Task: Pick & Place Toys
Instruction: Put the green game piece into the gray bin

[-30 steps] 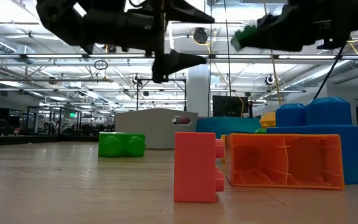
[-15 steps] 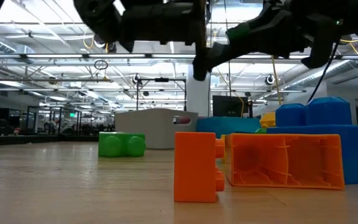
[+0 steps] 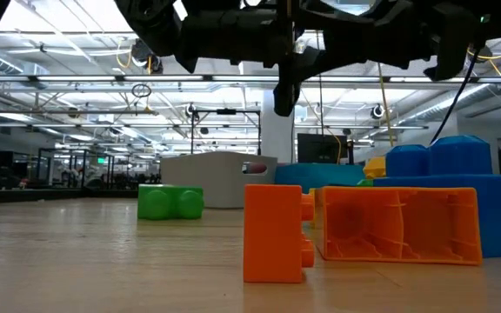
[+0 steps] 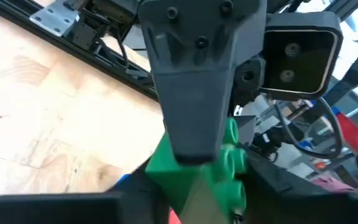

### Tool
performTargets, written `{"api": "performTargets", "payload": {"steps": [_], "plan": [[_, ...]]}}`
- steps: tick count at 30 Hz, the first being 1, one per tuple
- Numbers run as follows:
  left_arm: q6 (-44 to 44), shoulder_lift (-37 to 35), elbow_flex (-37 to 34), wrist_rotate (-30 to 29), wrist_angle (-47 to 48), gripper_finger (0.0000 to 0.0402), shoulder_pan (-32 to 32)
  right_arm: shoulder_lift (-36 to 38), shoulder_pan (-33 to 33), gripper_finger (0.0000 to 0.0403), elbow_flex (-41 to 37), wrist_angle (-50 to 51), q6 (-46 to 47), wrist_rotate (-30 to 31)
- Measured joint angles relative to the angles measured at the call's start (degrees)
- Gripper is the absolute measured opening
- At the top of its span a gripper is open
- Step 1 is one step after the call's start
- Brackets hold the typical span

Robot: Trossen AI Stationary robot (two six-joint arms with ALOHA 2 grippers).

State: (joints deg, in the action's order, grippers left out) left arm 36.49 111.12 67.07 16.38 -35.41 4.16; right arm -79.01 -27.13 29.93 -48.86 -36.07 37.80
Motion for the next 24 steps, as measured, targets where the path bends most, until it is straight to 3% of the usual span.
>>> {"api": "performTargets", "payload": {"steps": [5,10,14,18,21,24], "plan": [[-0.2,-0.1,0.0,2.3,-0.1,0.0103,-1.1,0.0,0.0,0.0159,-0.1,1.5,15.1,0.3],[-3.1,-2.5,0.0,-1.1,3.7,0.0096,-1.8,5.3,1.0,0.0192,-0.1,10.5,29.2,-4.1],[-7.9,-6.2,0.1,-8.2,12.7,0.0096,-2.3,11.8,2.2,0.0209,-0.1,20.4,38.1,-7.8],[-10.5,-10.6,-1.8,-21.0,22.5,0.0096,-4.0,16.2,1.9,0.0216,-0.1,26.8,41.2,-8.7],[-9.8,-14.1,-5.4,-28.5,27.3,0.0096,-5.6,17.5,1.8,0.0214,-0.1,28.7,42.2,-8.1],[-8.0,-17.6,-11.1,-32.5,28.3,0.0096,-8.1,17.5,1.5,0.021,-0.1,28.6,42.7,-8.3]]}}
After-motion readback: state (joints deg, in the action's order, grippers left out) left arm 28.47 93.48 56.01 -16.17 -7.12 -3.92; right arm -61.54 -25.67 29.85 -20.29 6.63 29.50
